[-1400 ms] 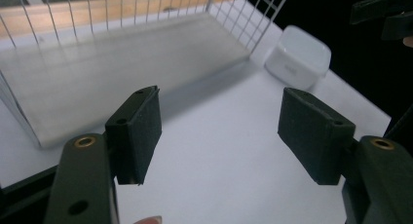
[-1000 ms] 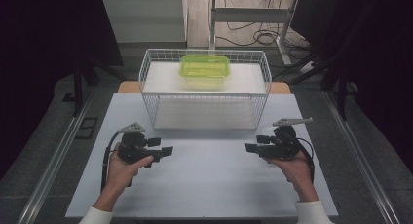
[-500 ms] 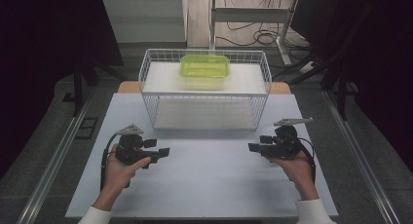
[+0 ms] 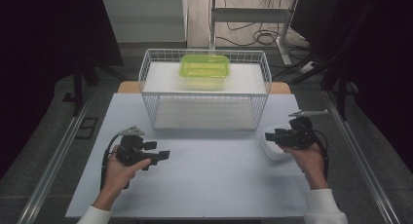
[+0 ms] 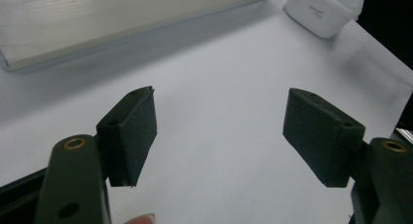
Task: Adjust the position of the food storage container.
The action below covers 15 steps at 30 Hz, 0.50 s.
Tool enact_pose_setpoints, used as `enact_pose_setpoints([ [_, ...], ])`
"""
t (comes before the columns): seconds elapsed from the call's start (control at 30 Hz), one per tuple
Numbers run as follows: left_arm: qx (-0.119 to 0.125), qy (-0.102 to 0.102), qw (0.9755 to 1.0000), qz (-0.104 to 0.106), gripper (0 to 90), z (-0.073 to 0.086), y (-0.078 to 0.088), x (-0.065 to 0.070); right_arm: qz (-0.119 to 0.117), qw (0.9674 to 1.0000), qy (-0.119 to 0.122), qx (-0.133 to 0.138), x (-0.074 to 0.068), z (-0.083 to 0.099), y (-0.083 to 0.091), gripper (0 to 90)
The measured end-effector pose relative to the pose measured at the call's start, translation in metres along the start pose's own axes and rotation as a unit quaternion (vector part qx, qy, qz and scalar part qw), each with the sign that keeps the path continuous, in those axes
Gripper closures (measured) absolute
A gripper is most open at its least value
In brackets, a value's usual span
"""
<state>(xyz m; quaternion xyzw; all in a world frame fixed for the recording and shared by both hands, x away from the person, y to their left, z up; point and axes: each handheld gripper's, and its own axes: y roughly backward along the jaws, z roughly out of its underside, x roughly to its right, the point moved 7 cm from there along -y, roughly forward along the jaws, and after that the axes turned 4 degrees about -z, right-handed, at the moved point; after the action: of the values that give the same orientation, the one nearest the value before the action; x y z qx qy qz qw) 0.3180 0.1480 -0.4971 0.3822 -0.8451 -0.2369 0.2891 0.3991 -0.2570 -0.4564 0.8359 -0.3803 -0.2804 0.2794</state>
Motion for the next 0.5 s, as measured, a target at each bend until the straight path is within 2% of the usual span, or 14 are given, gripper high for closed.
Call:
enact_pose_setpoints([
  [0.17, 0.001, 0.003, 1.0, 0.004, 27.7, 0.0, 0.001, 0.0, 0.027, 0.9996, -0.011, -0.007, 0.025, -0.011, 0.009, 63.8],
  [0.33, -0.006, -0.001, 0.9999, 0.009, 27.4, 0.001, -0.002, 0.003, 0.048, 0.9978, -0.036, -0.027, 0.055, -0.017, 0.007, 75.3],
  [0.5, -0.011, 0.001, 0.9999, 0.01, 27.2, 0.003, -0.003, 0.001, 0.072, 0.9952, -0.049, -0.046, 0.075, -0.019, 0.003, 88.5],
])
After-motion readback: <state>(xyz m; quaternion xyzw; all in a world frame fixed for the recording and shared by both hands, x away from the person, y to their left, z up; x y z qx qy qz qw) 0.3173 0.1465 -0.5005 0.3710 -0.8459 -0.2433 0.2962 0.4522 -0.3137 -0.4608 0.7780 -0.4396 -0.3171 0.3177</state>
